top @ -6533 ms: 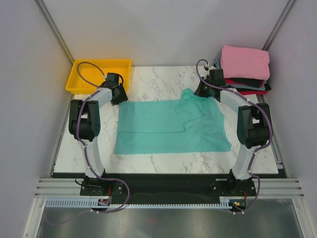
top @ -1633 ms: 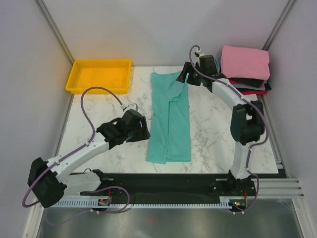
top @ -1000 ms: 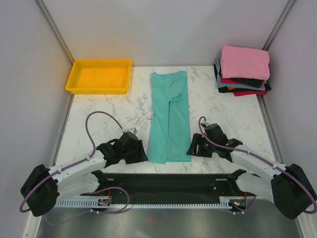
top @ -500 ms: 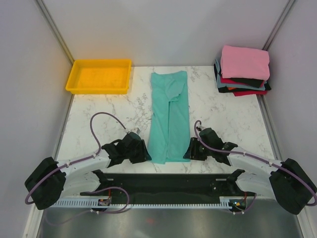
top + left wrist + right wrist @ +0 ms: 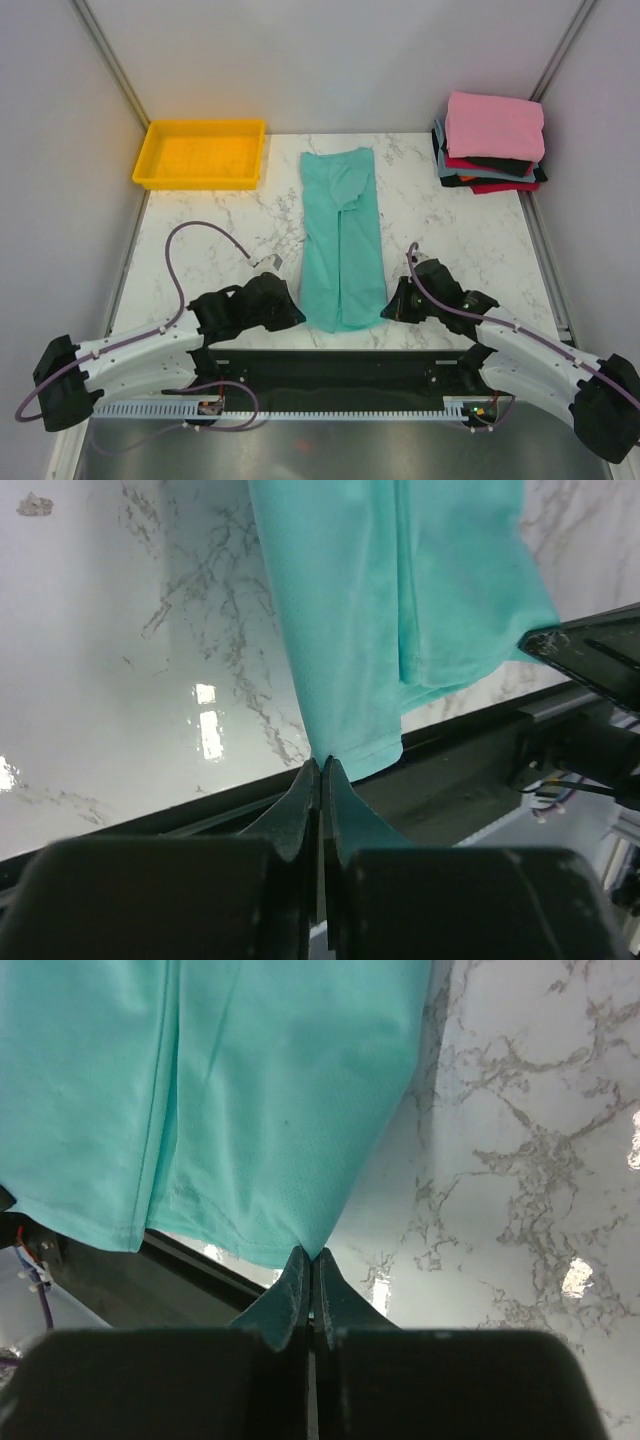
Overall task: Fold and stack the t-shirts
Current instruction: Fold the tshirt
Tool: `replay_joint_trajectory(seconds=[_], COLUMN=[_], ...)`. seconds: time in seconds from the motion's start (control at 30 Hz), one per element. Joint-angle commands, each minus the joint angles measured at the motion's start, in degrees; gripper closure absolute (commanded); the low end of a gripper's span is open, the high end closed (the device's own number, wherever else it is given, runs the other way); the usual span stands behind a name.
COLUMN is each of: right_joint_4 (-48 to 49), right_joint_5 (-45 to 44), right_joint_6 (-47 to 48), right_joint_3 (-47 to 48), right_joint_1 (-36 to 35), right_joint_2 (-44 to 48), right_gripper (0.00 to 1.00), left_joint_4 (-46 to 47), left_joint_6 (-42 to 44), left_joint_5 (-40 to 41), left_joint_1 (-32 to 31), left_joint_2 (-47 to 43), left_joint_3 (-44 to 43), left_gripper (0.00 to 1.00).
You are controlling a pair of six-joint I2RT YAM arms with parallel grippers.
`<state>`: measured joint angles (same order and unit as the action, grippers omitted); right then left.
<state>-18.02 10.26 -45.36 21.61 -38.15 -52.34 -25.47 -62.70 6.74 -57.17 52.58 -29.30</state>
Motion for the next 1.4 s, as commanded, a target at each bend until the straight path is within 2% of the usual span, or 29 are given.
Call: replay_joint_trajectory(seconds=[0.0, 0.13, 0.33, 0.53, 0.67, 0.87, 1.1, 1.37], right_joint_4=[-4.6, -6.6, -7.5, -6.9, -6.9, -5.7, -3.6, -2.8], right_joint_5=[-0.9, -0.7, -6.4, -9.9, -12.9, -12.4, -8.6, -5.8], right_joint_6=[-1.0, -0.7, 1.8, 6.5, 10.3, 15.0, 19.3, 21.5], right_joint_3=[3.6, 6.9, 12.0, 19.4, 26.0, 34.0, 41.6, 49.1], right_joint_1=[-0.4, -0.5, -0.5, -0.4, 0.4, 5.6, 11.9, 15.1], right_joint_2=[3.9, 4.3, 3.3, -6.4, -12.8, -21.3, -32.7, -43.3], right_gripper=[1.00, 1.00, 1.00, 1.00, 1.00, 1.00, 1.00, 1.00], left_joint_4=[-8.1, -11.1, -12.8, -11.4, -8.4, -5.4, -4.7, -4.9], left_joint_6=[-5.8, -6.7, -3.8, 7.0, 14.1, 23.0, 27.8, 30.8], left_joint_5=[5.7, 5.5, 9.6, 8.6, 4.1, -1.9, -1.8, -3.0], left_joint_1=[-1.1, -1.5, -1.0, 3.6, 11.8, 19.7, 23.2, 26.5], left_joint_2=[-4.7, -4.9, -1.0, 7.0, 12.4, 23.8, 39.3, 49.6], left_joint_3=[-2.9, -5.5, -11.1, -18.1, -23.6, -32.1, -42.8, -53.8], left_gripper=[0.98, 0.98, 0.96, 0.96, 0.97, 0.97, 0.98, 0.98])
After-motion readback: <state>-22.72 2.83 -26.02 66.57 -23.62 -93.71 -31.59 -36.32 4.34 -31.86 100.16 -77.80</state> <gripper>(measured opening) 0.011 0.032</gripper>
